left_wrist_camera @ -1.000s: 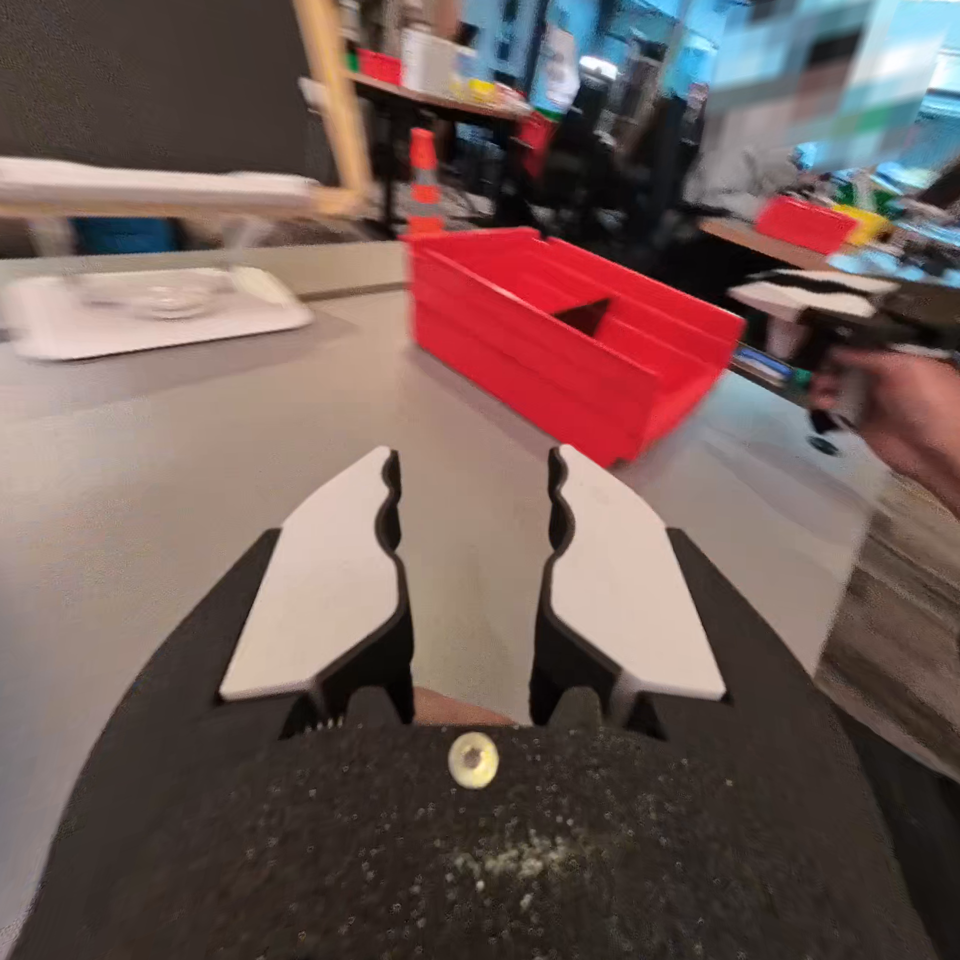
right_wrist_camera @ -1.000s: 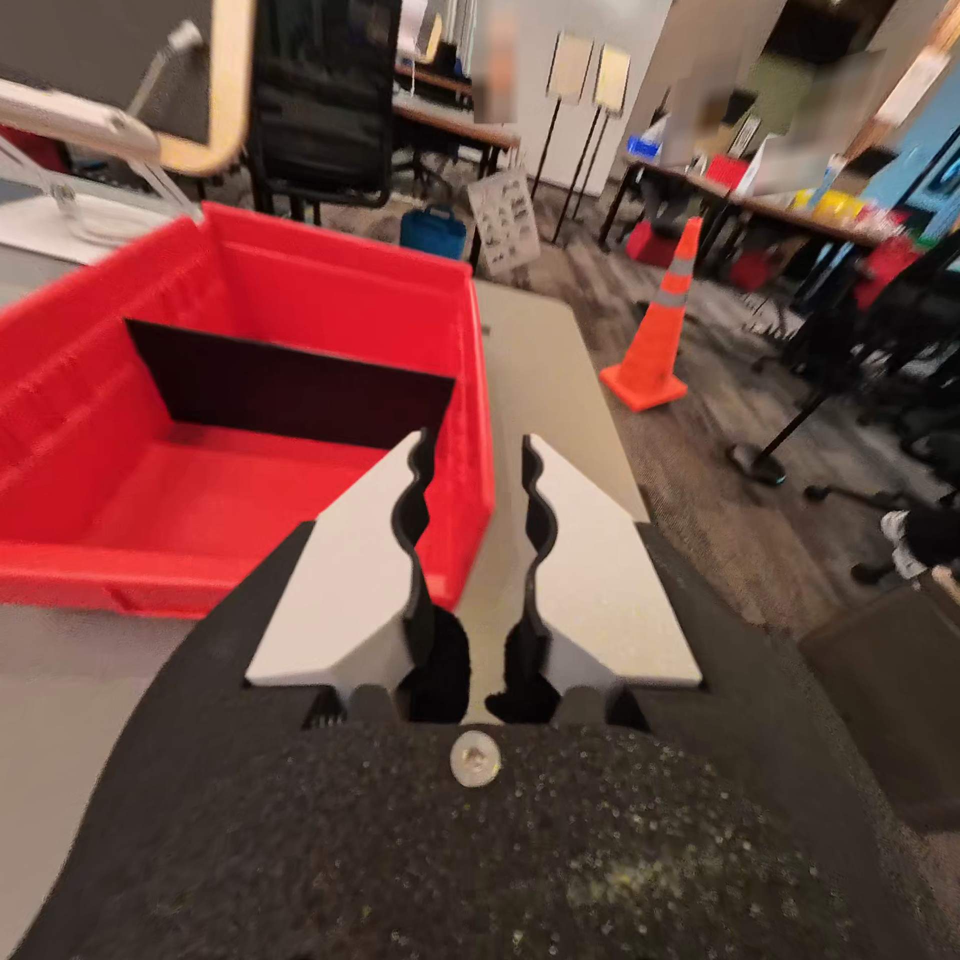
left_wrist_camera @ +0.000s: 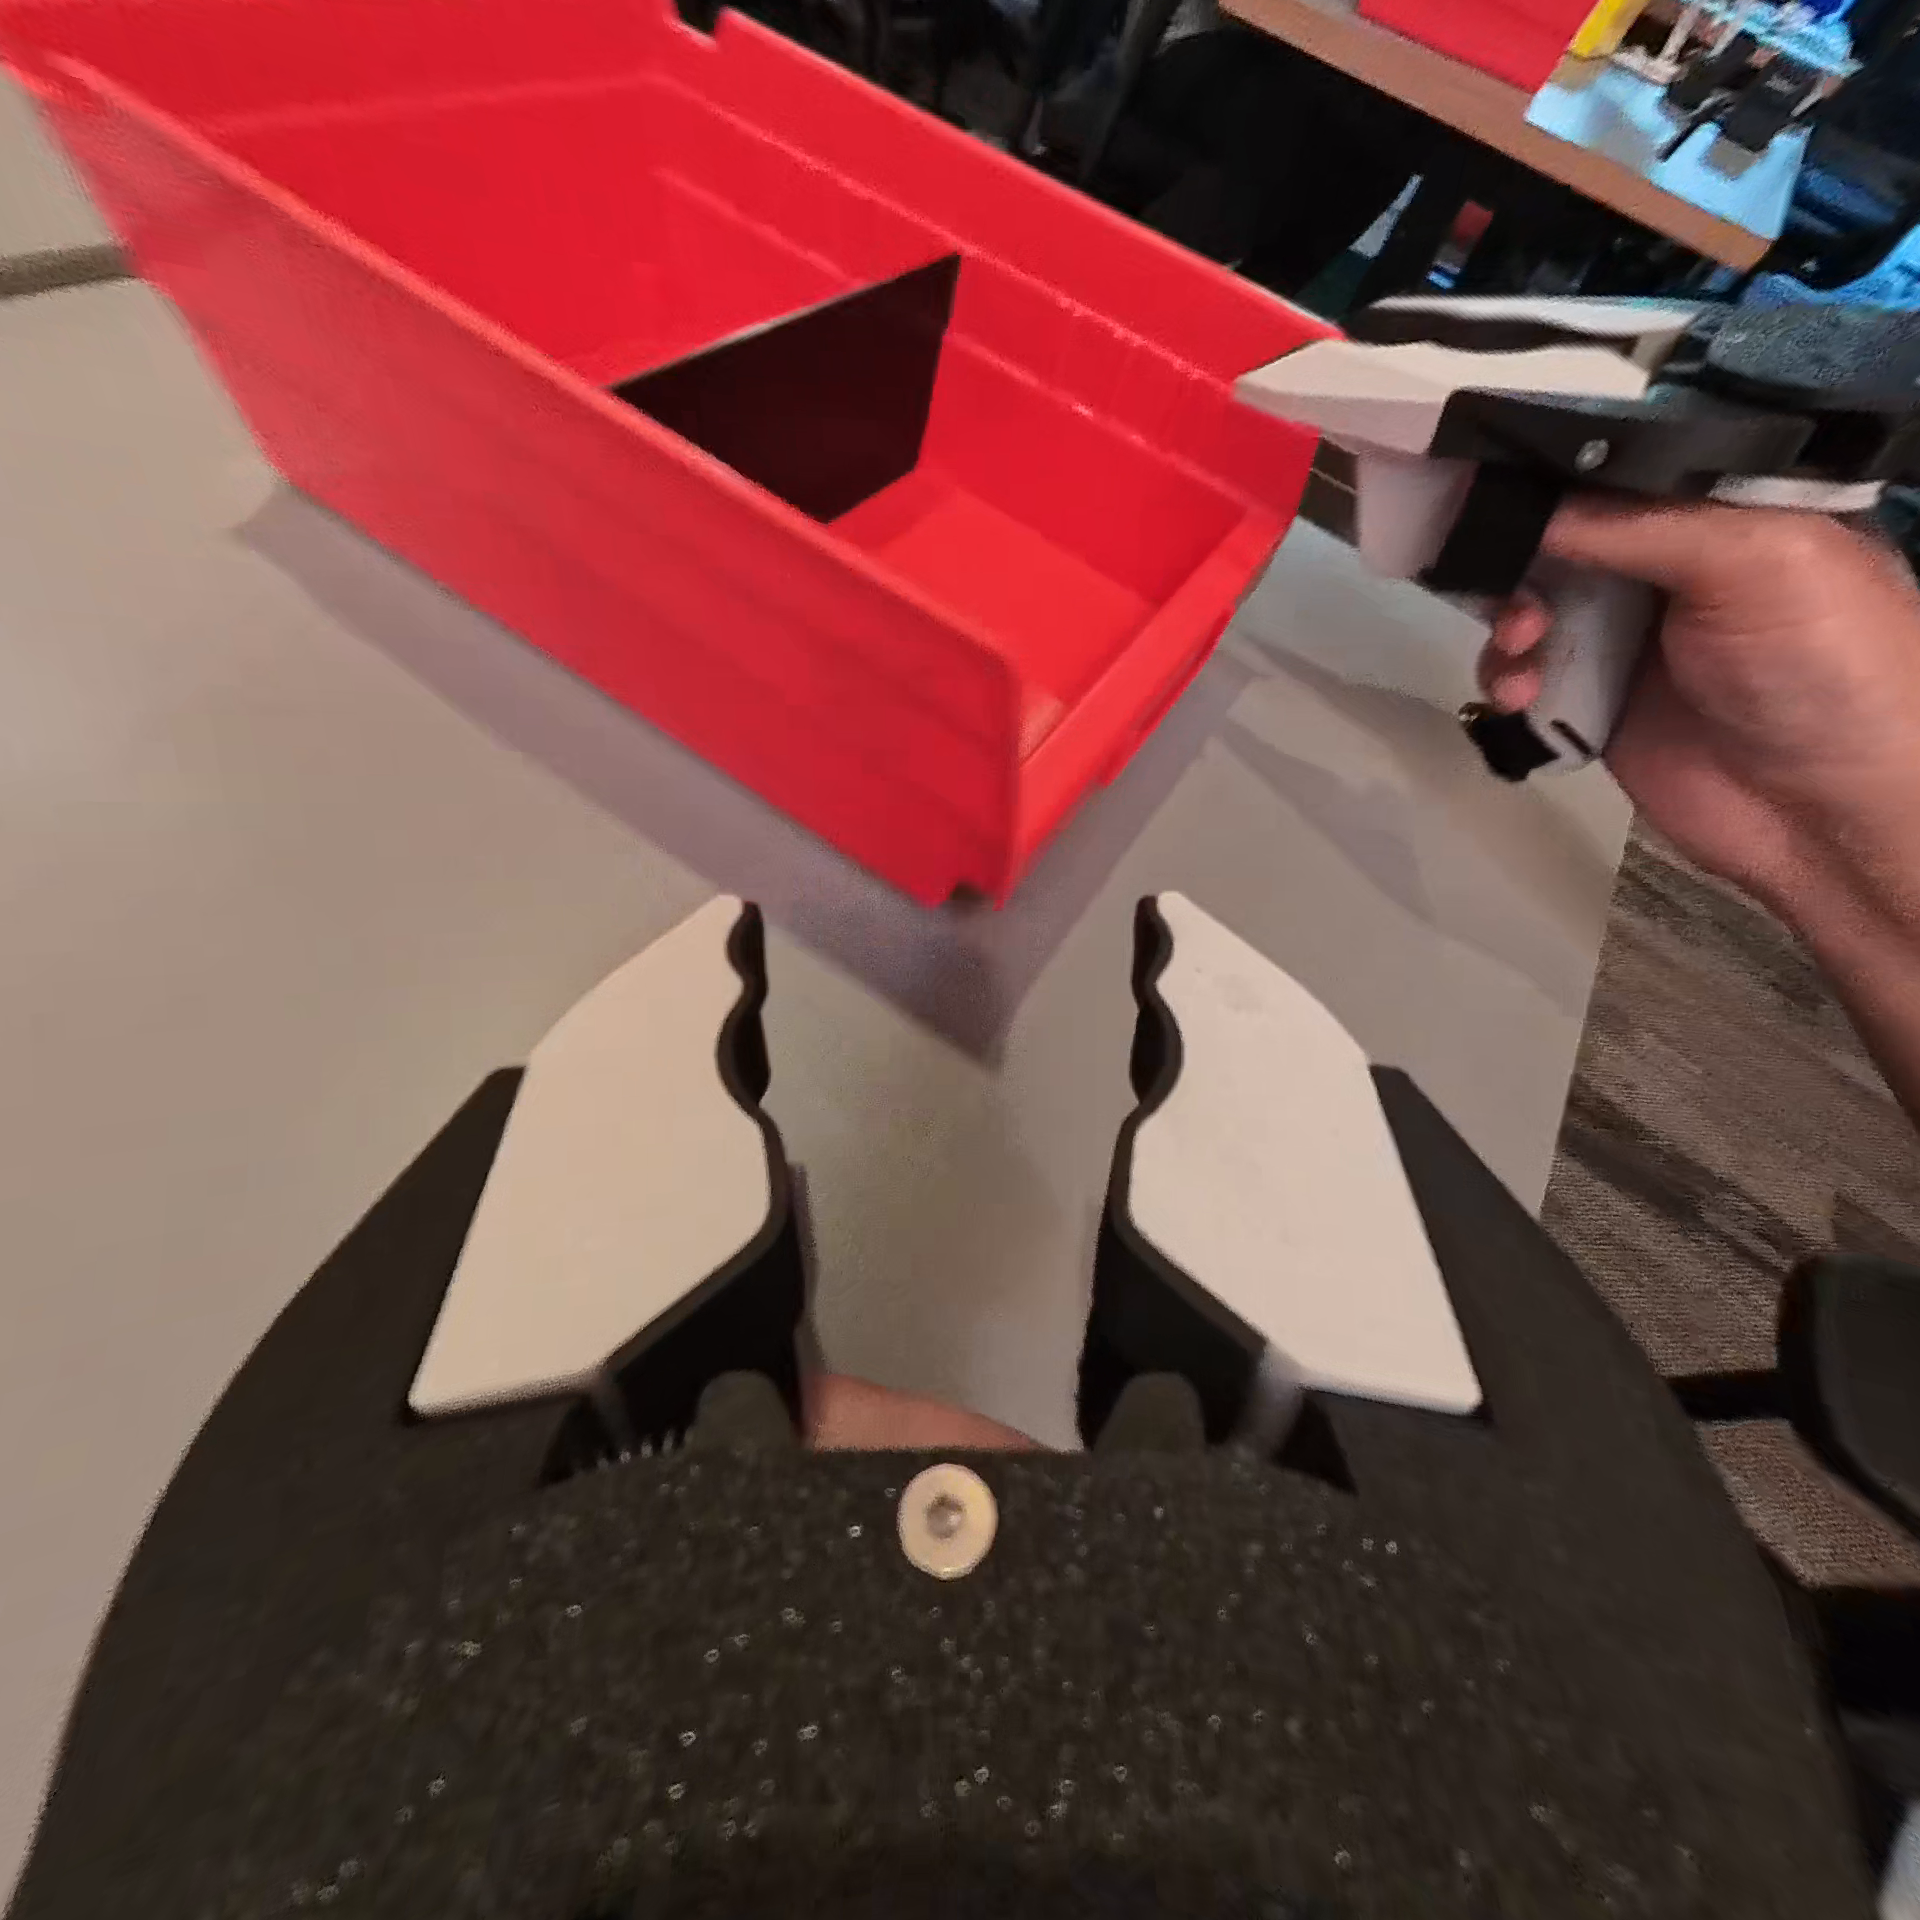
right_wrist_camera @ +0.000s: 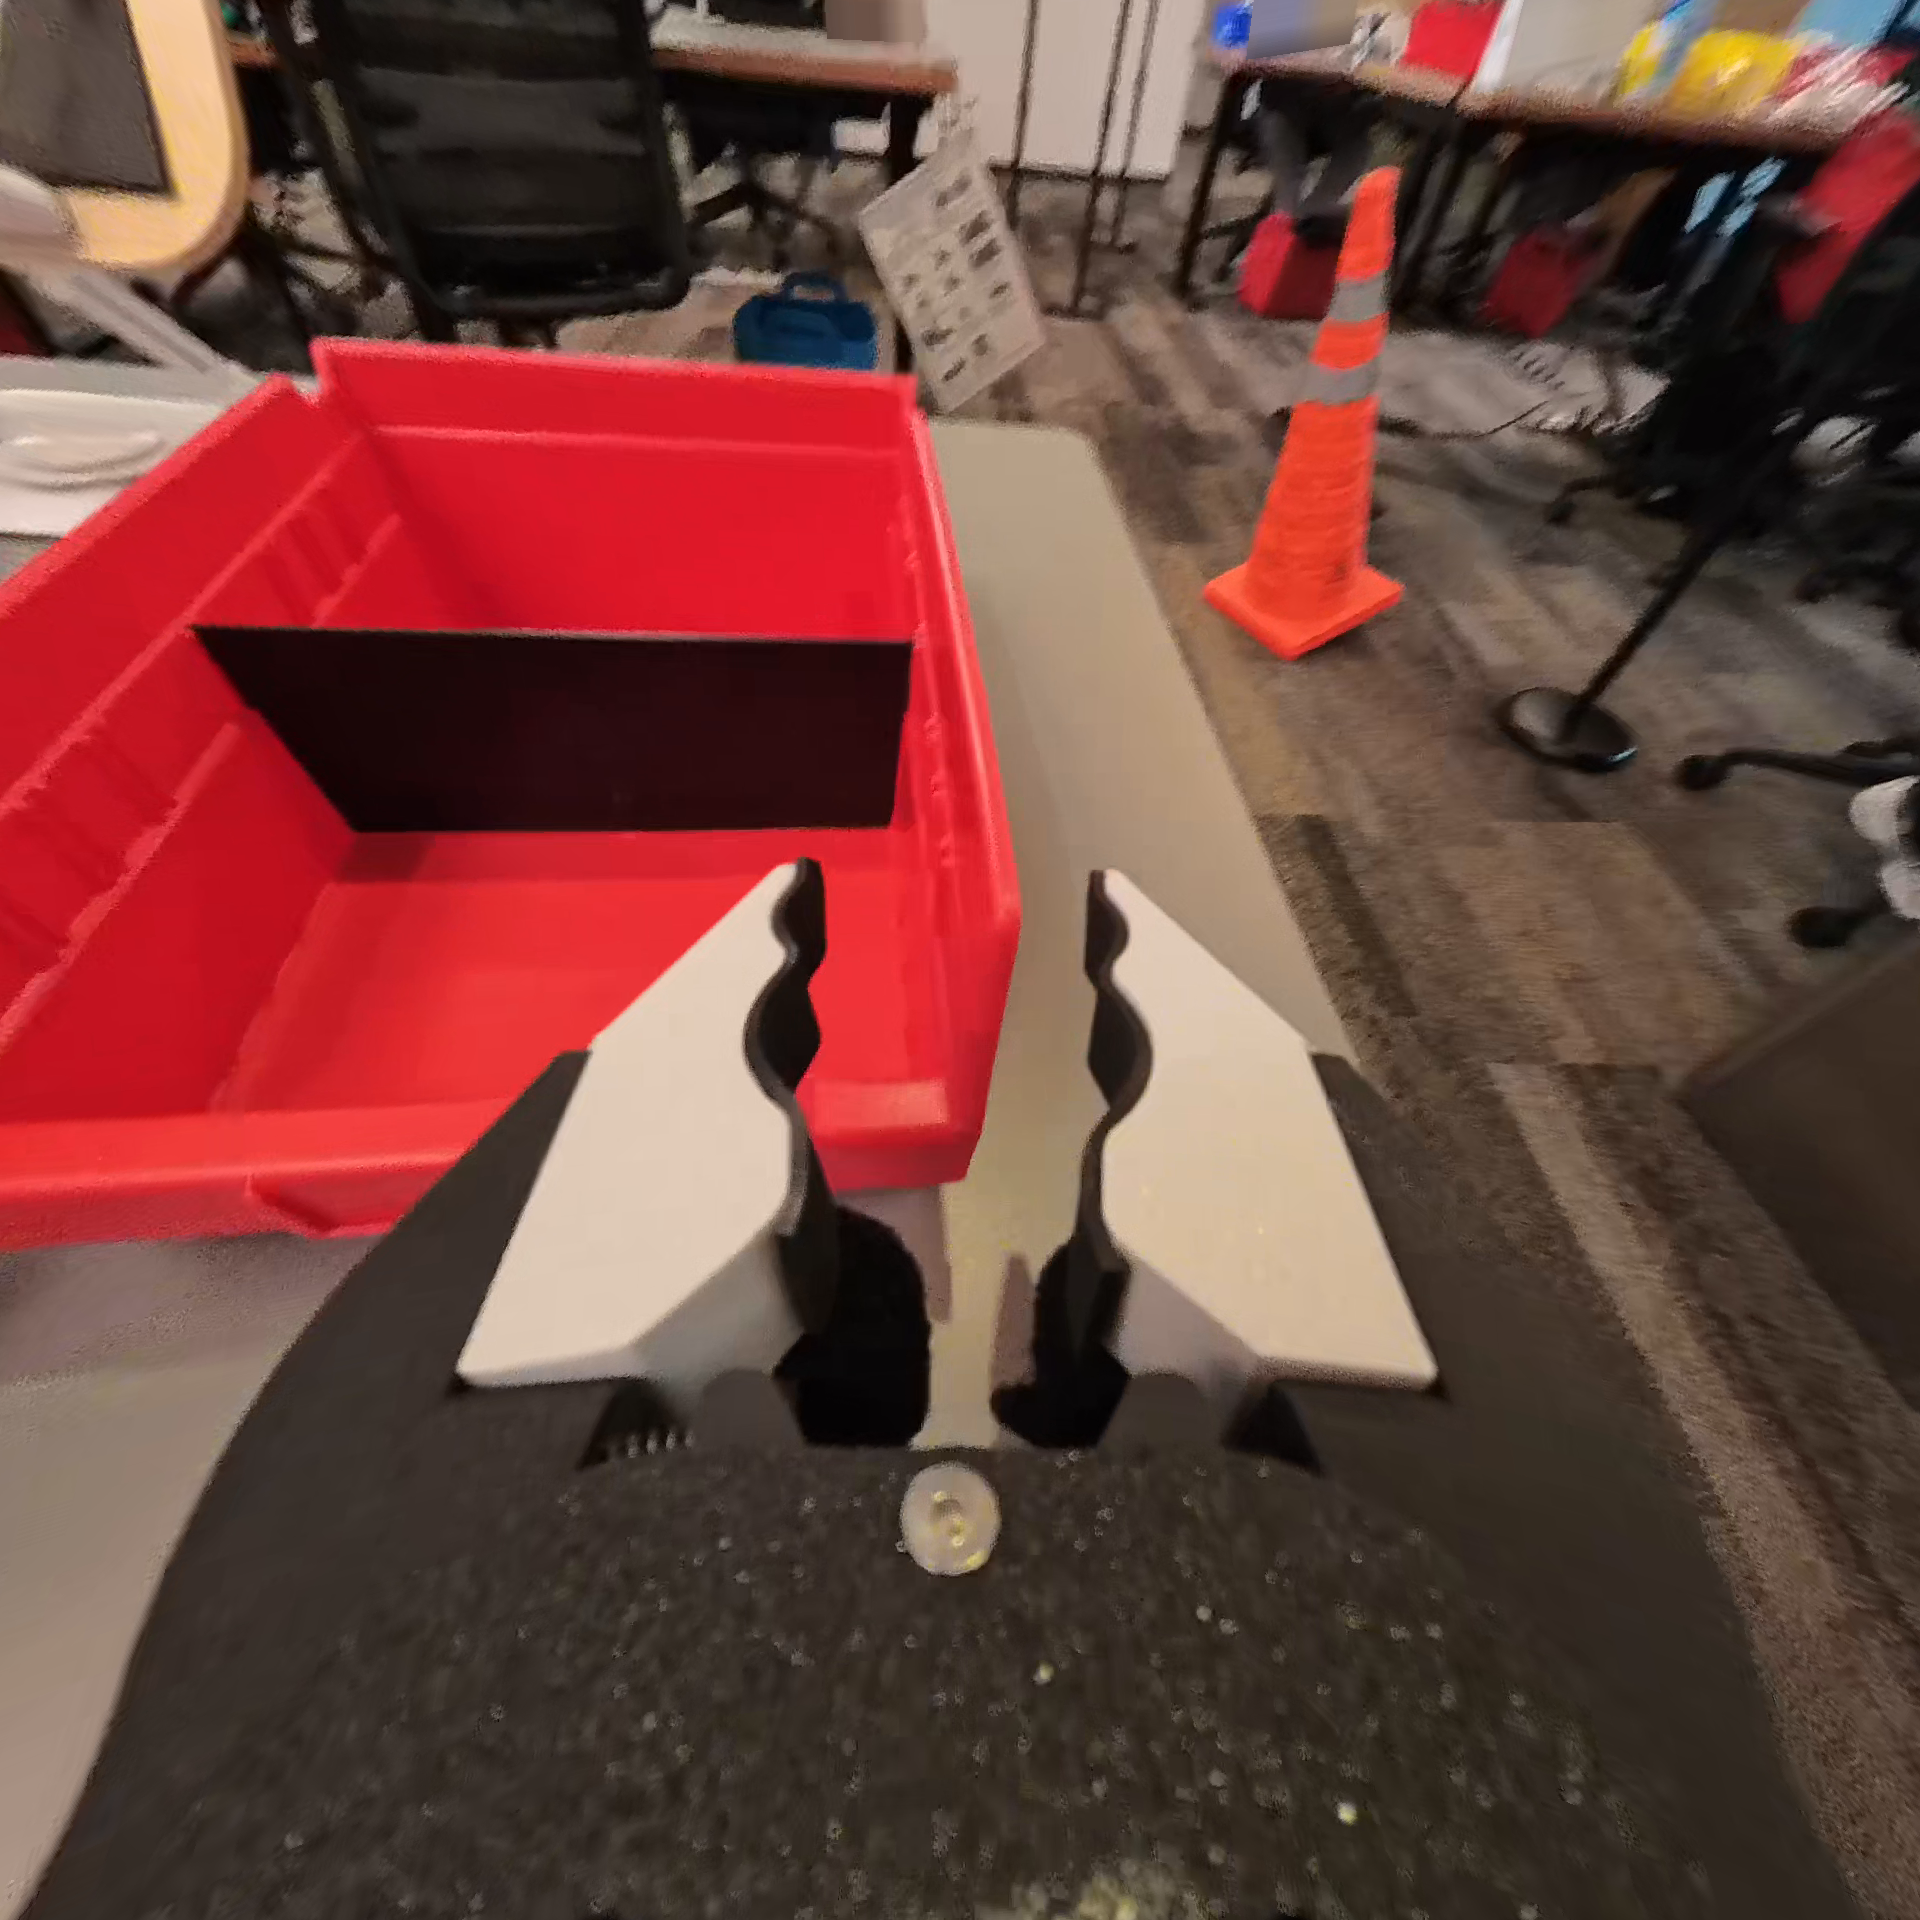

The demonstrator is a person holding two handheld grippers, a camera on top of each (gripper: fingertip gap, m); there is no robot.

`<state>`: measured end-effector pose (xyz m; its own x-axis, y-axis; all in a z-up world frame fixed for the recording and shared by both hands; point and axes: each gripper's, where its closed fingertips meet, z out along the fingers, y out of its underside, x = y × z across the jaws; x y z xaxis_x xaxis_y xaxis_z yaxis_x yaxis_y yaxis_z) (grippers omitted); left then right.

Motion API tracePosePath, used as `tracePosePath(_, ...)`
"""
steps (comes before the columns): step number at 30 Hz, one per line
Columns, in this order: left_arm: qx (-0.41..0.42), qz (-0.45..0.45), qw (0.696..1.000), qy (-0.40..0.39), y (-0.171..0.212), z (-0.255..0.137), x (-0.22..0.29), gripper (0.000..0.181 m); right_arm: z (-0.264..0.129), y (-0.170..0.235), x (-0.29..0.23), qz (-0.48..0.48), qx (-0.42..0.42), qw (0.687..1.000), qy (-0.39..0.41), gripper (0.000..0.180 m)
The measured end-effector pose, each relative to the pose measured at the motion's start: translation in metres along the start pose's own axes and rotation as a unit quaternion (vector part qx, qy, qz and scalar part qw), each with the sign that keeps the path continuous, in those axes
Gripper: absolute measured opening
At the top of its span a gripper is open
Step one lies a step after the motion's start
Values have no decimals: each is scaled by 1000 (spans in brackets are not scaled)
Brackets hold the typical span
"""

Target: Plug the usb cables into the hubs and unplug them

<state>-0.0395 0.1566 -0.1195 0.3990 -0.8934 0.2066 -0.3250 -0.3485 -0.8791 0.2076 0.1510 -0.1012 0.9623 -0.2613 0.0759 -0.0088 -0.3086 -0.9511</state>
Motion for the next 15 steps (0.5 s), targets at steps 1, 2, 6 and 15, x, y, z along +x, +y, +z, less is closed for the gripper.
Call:
tracePosePath(1,8,3,1000,-11,-1,-23,-10,67,-2,-7,0,-6,16,1000,12,50)
tracePosePath(2,21,4,1000,-20,-2,-49,-21,67,-4,-13,-2,-14,28,999,20,52)
tracePosePath(6,62,-22,994,-89,9,-161,-78,59,-13,-30,-14,-49,56,996,45,49)
tracePosePath(15,158,-33,942,-295,79,-300,-153,43,-35,-33,-97,71,99,988,-91,42)
